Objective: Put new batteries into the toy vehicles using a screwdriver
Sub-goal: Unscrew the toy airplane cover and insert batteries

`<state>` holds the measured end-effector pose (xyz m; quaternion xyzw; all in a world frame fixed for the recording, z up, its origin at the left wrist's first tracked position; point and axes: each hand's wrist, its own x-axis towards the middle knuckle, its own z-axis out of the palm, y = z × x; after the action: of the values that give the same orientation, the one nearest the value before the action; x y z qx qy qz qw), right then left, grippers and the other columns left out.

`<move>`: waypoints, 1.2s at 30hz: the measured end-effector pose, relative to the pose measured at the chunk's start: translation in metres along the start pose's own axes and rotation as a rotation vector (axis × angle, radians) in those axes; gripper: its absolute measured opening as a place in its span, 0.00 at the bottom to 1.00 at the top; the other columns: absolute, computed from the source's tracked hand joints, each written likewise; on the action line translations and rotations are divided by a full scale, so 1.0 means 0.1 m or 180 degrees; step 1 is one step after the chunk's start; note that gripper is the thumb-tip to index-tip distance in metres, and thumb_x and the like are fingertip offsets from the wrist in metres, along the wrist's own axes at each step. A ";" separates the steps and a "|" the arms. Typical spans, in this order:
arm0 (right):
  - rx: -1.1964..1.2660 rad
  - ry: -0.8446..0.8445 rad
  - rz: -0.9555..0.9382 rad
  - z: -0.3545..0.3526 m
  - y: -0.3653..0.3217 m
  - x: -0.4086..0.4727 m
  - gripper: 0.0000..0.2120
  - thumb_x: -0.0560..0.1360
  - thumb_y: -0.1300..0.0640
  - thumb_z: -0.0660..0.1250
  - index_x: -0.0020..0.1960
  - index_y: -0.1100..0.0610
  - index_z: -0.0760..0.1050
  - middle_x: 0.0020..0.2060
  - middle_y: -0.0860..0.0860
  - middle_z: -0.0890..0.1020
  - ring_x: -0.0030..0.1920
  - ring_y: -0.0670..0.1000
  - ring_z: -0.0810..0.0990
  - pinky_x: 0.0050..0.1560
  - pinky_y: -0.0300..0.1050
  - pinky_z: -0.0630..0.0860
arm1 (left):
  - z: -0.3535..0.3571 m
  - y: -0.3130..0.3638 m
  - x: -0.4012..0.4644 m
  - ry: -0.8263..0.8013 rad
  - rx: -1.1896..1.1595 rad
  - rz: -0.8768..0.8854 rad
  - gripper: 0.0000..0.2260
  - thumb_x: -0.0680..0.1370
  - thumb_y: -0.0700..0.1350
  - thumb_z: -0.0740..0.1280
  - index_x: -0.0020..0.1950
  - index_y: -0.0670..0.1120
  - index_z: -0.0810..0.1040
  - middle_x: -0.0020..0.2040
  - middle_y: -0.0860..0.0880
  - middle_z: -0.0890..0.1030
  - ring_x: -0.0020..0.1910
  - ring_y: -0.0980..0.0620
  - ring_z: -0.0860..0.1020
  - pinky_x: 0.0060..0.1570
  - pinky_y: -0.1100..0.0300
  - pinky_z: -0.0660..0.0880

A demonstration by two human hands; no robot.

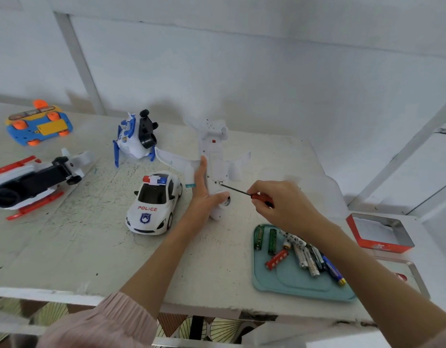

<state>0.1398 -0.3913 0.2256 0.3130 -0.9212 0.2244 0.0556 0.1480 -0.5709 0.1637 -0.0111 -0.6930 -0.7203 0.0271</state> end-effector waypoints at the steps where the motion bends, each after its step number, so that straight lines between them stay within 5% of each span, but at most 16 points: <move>1: -0.0047 -0.0020 -0.0013 0.02 0.01 -0.01 0.07 0.75 0.61 0.62 0.51 0.58 0.77 0.35 0.51 0.80 0.33 0.50 0.76 0.36 0.50 0.76 | 0.00 0.00 0.00 0.0006 -0.0026 -0.0001 0.39 0.76 0.32 0.64 0.74 0.60 0.45 0.68 0.63 0.54 0.67 0.63 0.62 0.56 0.77 0.64; 4: -0.0167 -0.0086 -0.0030 0.07 0.00 -0.04 0.06 0.76 0.61 0.60 0.51 0.58 0.75 0.35 0.53 0.79 0.33 0.53 0.75 0.36 0.53 0.76 | 0.00 0.02 -0.01 0.0010 -0.0049 0.0041 0.39 0.76 0.32 0.64 0.74 0.60 0.45 0.70 0.61 0.53 0.71 0.59 0.58 0.67 0.65 0.60; 9: -0.0290 -0.0079 0.0015 0.13 -0.03 -0.05 0.07 0.77 0.60 0.58 0.52 0.59 0.73 0.36 0.54 0.78 0.34 0.55 0.75 0.35 0.51 0.75 | 0.01 0.05 0.00 0.0037 -0.0116 0.0029 0.39 0.77 0.32 0.63 0.76 0.58 0.45 0.70 0.62 0.54 0.70 0.59 0.60 0.59 0.72 0.66; 17: -0.0326 0.0235 -0.0113 0.16 -0.06 -0.07 0.09 0.76 0.59 0.56 0.50 0.60 0.74 0.33 0.55 0.75 0.31 0.57 0.73 0.29 0.51 0.72 | 0.00 0.10 -0.02 0.0081 -0.0328 0.0108 0.39 0.70 0.46 0.69 0.71 0.68 0.50 0.74 0.65 0.53 0.74 0.55 0.60 0.73 0.48 0.59; 27: -0.0059 0.0741 -0.0388 0.22 -0.03 -0.06 0.14 0.75 0.57 0.54 0.48 0.62 0.76 0.29 0.54 0.73 0.23 0.54 0.70 0.19 0.53 0.70 | -0.01 0.24 0.04 0.0129 -0.0961 0.0207 0.37 0.70 0.42 0.65 0.74 0.61 0.52 0.74 0.56 0.62 0.67 0.54 0.70 0.63 0.59 0.70; 32: 0.0089 0.0855 -0.0445 0.26 -0.03 -0.06 0.13 0.75 0.57 0.55 0.49 0.62 0.76 0.29 0.53 0.73 0.24 0.53 0.70 0.20 0.52 0.70 | -0.03 0.30 0.04 0.0105 -0.1259 0.0152 0.36 0.70 0.41 0.64 0.74 0.60 0.55 0.72 0.53 0.66 0.68 0.50 0.70 0.66 0.54 0.69; 36: 0.0235 0.0918 -0.0474 0.26 -0.02 -0.07 0.13 0.76 0.58 0.56 0.52 0.62 0.76 0.31 0.52 0.74 0.25 0.52 0.70 0.21 0.52 0.71 | -0.03 0.34 0.05 0.0084 -0.1380 0.0107 0.33 0.70 0.41 0.64 0.71 0.61 0.59 0.67 0.55 0.71 0.66 0.50 0.72 0.57 0.57 0.74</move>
<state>0.1473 -0.4003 0.2011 0.3468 -0.8690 0.2959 0.1922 0.1450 -0.5755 0.1976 -0.0188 -0.5213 -0.8520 0.0452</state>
